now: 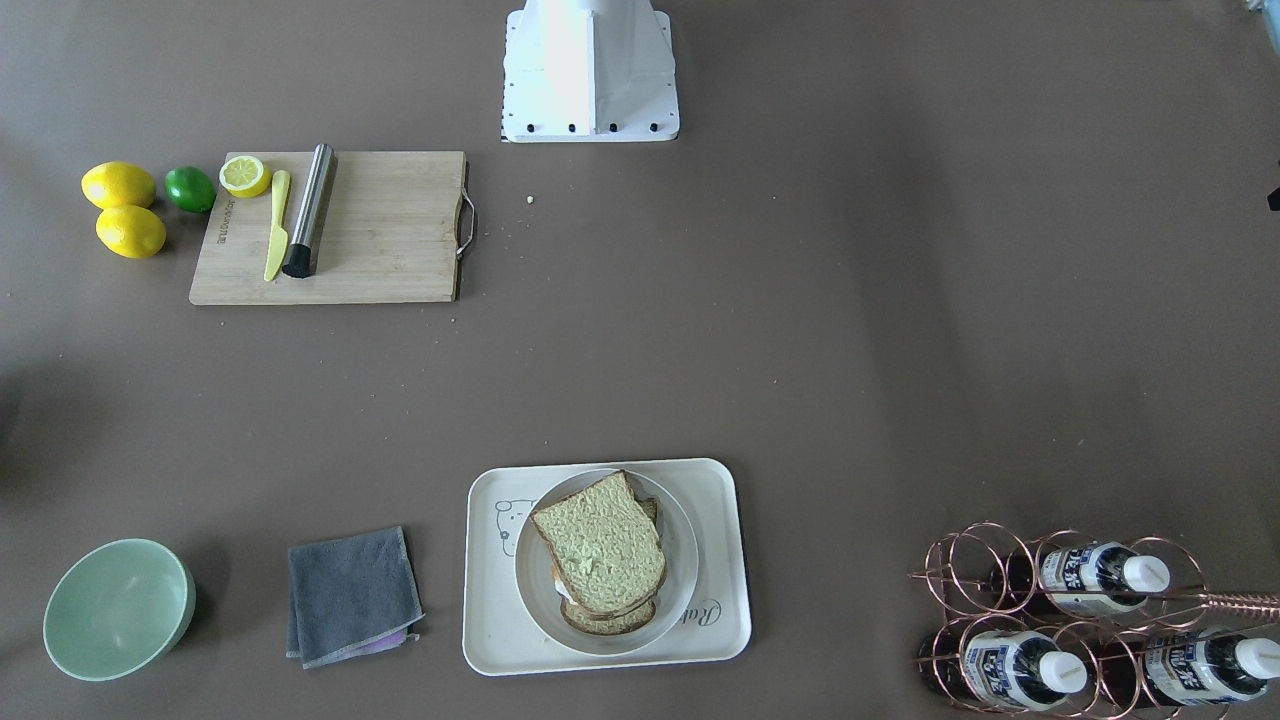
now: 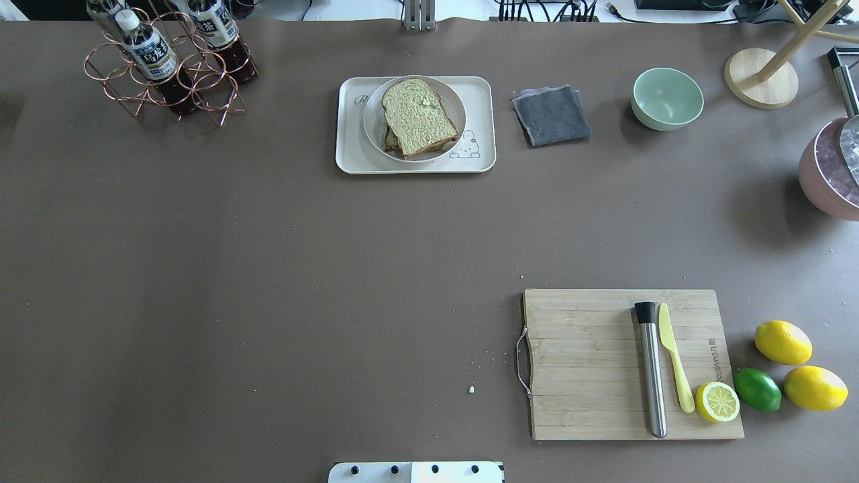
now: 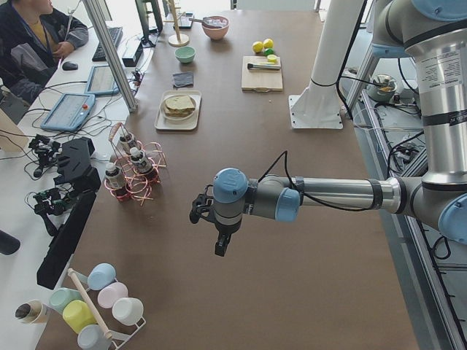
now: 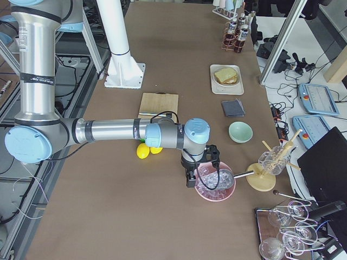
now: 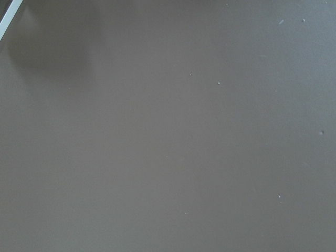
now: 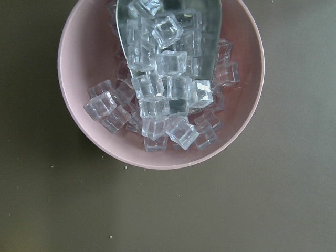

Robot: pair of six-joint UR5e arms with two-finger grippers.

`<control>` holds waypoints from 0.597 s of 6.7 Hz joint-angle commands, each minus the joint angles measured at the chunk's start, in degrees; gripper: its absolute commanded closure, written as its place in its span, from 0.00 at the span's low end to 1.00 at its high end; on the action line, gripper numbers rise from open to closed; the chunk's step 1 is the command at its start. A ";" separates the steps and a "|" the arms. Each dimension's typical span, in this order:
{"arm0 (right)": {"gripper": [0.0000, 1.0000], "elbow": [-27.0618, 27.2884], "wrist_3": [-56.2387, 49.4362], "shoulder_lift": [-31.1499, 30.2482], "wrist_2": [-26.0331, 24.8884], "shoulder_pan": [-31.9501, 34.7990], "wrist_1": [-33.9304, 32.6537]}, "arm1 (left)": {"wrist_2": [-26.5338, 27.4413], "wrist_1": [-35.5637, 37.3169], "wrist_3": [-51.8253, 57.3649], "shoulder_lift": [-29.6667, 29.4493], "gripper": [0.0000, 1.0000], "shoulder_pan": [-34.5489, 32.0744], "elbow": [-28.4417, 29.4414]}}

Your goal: Make sandwich and place on tray

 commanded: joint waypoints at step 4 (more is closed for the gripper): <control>0.00 0.00 0.18 0.26 0.01 0.00 0.09 | -0.87 0.00 -0.18 0.05 0.03 0.06 -0.57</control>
